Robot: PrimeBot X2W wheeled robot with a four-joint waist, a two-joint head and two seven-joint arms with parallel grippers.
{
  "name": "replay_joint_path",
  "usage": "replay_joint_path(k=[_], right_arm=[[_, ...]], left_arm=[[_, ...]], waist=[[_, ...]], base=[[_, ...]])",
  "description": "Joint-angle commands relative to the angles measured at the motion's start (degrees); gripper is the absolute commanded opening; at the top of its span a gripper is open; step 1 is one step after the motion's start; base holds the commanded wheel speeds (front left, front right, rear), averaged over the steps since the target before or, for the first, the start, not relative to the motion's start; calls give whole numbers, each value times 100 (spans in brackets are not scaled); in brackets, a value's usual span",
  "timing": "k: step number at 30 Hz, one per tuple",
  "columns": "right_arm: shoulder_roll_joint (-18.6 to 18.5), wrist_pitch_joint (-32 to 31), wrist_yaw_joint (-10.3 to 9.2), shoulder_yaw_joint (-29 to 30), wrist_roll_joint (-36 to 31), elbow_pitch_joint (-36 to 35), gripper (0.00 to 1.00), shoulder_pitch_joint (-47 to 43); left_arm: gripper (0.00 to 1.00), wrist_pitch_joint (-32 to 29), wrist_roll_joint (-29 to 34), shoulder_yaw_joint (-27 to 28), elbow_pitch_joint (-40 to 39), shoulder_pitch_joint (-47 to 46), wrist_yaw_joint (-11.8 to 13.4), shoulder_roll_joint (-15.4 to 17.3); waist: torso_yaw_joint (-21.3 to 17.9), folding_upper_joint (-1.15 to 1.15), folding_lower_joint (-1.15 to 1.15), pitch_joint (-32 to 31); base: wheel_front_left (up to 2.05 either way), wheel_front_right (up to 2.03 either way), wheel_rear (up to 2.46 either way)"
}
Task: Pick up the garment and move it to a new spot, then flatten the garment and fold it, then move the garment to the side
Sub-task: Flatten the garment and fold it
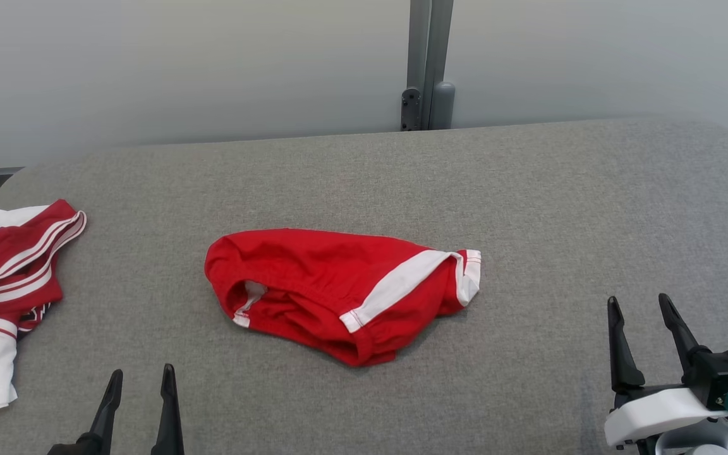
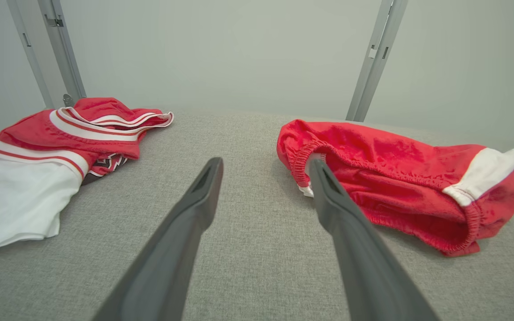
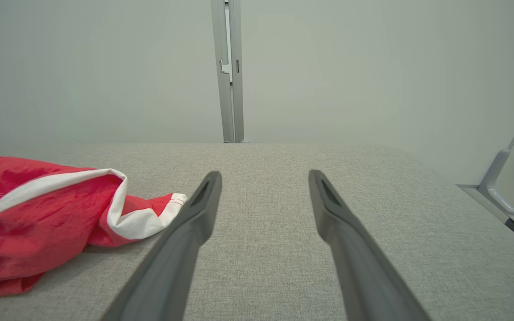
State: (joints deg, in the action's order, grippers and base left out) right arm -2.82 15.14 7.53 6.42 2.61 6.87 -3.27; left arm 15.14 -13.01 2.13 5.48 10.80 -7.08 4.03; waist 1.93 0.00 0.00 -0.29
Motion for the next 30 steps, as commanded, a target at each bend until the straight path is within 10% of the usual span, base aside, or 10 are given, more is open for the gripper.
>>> replay_joint_path(k=[1,16,30], right_arm=[[-13,2,-7,-20,20,16,100,-37],[-11,2,-7,-180,13,-43,100,162],[-11,2,-7,-157,77,-54,100,247]], left_arm=[[100,0,63,23,-22,-107,-29,-30],[100,-767,-1400,-2294,401,-1068,-45,-67],[100,-998,-2560,-2511,1747,-1904,261,-103]], waist=[[-21,0,0,-4],[-476,0,0,215],[-947,0,0,513]], base=[[0,0,0],[0,0,0],[0,0,0]])
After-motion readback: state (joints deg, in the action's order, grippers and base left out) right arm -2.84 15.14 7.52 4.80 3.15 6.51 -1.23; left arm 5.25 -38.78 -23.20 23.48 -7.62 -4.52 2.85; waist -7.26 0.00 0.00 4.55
